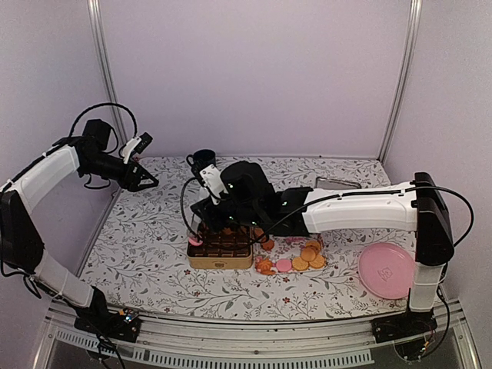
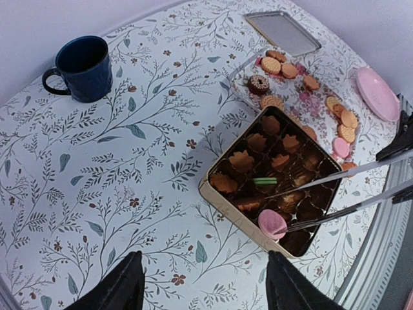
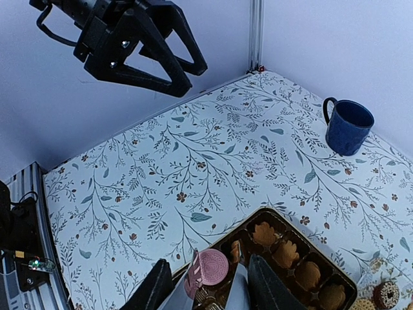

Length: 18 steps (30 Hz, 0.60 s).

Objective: Pack the cookies
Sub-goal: Adjust the fake cookies in the empty pocket of the box.

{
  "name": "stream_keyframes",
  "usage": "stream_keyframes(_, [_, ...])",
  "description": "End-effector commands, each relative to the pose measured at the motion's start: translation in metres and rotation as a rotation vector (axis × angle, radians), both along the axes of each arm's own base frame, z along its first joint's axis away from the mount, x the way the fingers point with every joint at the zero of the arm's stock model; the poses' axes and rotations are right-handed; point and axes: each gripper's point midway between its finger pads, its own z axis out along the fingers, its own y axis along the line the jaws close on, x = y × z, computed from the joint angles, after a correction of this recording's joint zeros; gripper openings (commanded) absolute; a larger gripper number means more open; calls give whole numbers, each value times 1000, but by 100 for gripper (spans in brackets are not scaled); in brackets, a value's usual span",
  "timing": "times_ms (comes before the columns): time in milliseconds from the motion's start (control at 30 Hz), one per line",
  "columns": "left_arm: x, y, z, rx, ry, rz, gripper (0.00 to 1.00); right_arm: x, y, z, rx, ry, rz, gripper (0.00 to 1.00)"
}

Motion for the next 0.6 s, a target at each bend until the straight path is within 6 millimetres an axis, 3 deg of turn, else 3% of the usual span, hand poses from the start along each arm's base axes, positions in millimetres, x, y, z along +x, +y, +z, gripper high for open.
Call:
stream_keyframes(0, [-2,1,12,-13,-43,-4,65,6,-1,36,62,-72,-27,39])
stream_keyframes(400, [-2,1,12,-9,-44,-9,65,-10,7,57,140,-53,45,41])
stream_keyframes(567, [-3,1,12,-8,-45,-10,65,-12,10,49,126,-48,53,41])
